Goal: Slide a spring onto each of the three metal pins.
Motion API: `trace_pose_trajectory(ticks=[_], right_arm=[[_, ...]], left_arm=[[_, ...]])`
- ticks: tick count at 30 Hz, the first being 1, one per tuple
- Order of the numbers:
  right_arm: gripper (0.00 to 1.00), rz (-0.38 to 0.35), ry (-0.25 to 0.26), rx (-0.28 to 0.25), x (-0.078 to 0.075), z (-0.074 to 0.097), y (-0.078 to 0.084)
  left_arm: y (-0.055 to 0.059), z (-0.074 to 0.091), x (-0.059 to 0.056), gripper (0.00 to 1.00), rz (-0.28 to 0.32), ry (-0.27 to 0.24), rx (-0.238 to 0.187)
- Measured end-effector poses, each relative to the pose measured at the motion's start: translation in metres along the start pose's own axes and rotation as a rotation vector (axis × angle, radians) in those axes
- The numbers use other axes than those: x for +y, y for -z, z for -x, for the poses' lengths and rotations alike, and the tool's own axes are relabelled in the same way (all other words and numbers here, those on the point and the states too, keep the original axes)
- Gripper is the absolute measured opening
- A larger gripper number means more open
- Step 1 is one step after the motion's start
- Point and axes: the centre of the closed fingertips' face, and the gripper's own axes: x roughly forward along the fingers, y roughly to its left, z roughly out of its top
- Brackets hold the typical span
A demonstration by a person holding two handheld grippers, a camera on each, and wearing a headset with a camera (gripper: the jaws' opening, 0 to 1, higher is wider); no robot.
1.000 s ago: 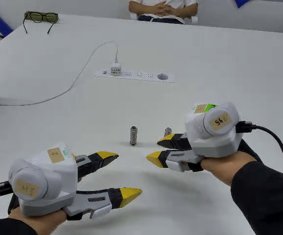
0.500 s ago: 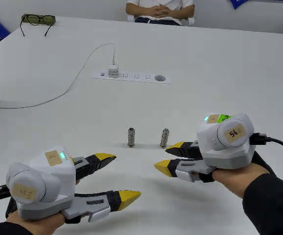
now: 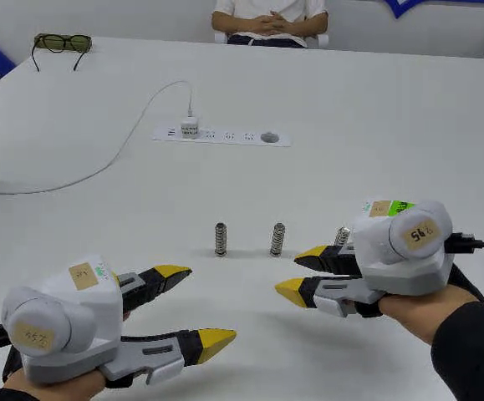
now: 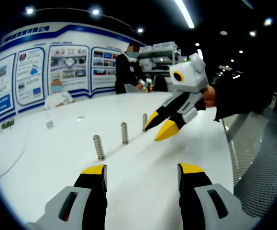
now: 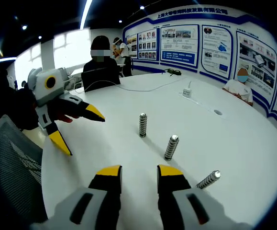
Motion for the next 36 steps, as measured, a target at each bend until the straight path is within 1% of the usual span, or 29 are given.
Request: trace_pose_trajectory(ticks=[6, 13, 19, 26, 30, 36], right_arm=[[0.32, -0.02, 0.019, -0.018, -0.006, 0.008, 0.003], [0.34, -0.019, 0.032, -0.017, -0.012, 0.02, 0.01], [0.36, -0.029, 0.054, -0.021, -0.019, 0.032, 0.017], [0.38, -0.035, 0.071, -0.027, -0.027, 0.044, 0.022], [0.4, -0.031, 0.076, -0.031, -0.03, 0.05, 0.023], [0.43, -0.028, 0.071, -0.042, -0.032, 0.059, 0.025]], left_arm=[[-0.001, -0.001, -0.004, 0.62, -0.005, 0.009, 0.002], [-0.001, -0.004, -0.004, 0.63, -0.005, 0.013, 0.003], [-0.002, -0.007, -0.002, 0.64, -0.004, 0.014, 0.002], [0.0, -0.008, -0.003, 0.65, -0.003, 0.017, 0.009], [0.0, -0.008, -0.003, 0.65, -0.002, 0.013, 0.01], [-0.001, -0.007, -0.002, 0.66, -0.001, 0.007, 0.013]])
